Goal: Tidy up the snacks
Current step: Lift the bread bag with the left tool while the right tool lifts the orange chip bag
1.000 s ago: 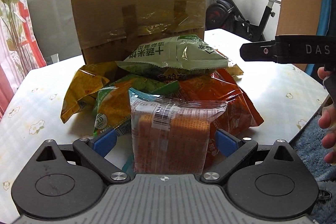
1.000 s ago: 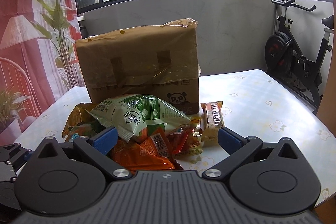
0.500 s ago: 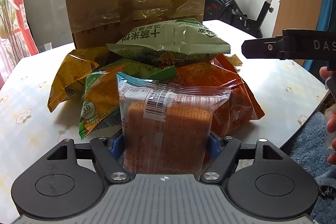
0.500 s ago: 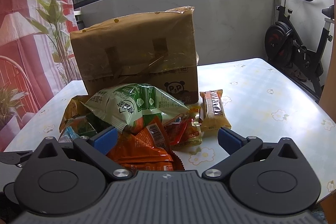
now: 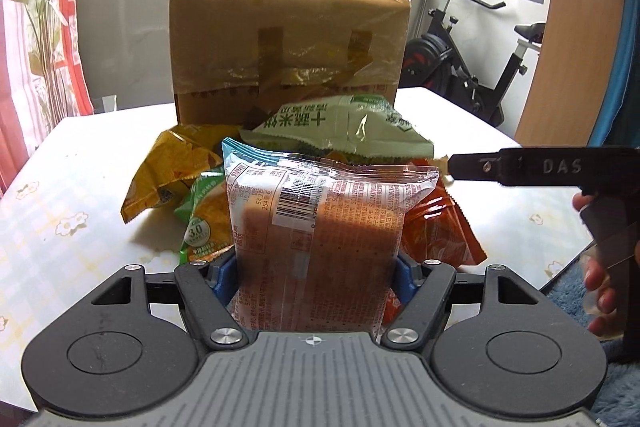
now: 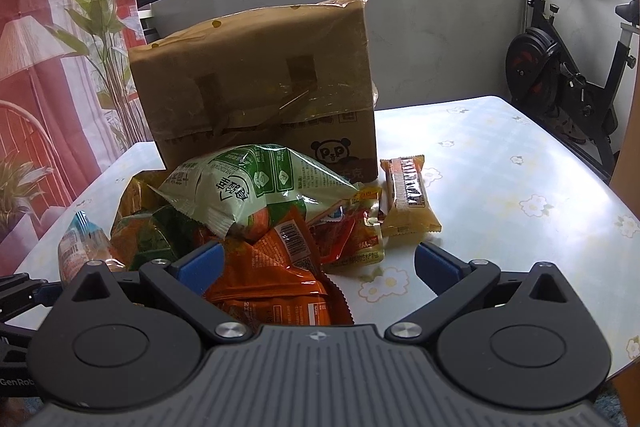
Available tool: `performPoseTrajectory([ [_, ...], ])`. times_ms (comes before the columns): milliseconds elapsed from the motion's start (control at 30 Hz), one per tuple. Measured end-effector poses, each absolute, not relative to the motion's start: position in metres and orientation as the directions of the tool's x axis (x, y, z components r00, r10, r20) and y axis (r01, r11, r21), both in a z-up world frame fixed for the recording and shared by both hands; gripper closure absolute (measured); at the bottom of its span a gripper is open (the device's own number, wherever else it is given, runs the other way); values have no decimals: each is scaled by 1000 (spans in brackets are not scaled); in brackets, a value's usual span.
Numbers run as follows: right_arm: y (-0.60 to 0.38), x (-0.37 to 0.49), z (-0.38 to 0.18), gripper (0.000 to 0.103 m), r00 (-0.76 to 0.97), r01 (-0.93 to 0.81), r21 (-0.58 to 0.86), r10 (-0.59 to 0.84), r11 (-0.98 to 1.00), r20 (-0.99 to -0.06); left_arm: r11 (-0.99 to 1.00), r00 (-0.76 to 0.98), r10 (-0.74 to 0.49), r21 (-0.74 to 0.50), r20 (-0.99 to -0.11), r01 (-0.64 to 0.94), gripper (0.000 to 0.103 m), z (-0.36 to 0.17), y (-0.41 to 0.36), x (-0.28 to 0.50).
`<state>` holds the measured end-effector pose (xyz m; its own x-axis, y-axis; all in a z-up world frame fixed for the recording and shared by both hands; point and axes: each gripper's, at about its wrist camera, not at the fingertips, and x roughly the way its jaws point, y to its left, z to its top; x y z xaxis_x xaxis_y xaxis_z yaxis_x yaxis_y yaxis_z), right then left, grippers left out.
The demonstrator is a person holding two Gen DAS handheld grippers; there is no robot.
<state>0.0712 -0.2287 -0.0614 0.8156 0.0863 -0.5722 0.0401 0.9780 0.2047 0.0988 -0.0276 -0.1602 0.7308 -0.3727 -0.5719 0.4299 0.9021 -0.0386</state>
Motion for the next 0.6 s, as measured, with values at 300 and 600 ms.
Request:
performPoseTrajectory([
  [300, -218, 77, -69, 3, 823, -44, 194, 146, 980, -548, 941, 808, -317, -58, -496, 334, 29, -145, -16, 97],
  [600, -207, 101, -80, 3, 838, -147, 134, 195, 980, -509, 960, 825, -277, -104, -492, 260, 29, -145, 1, 104],
])
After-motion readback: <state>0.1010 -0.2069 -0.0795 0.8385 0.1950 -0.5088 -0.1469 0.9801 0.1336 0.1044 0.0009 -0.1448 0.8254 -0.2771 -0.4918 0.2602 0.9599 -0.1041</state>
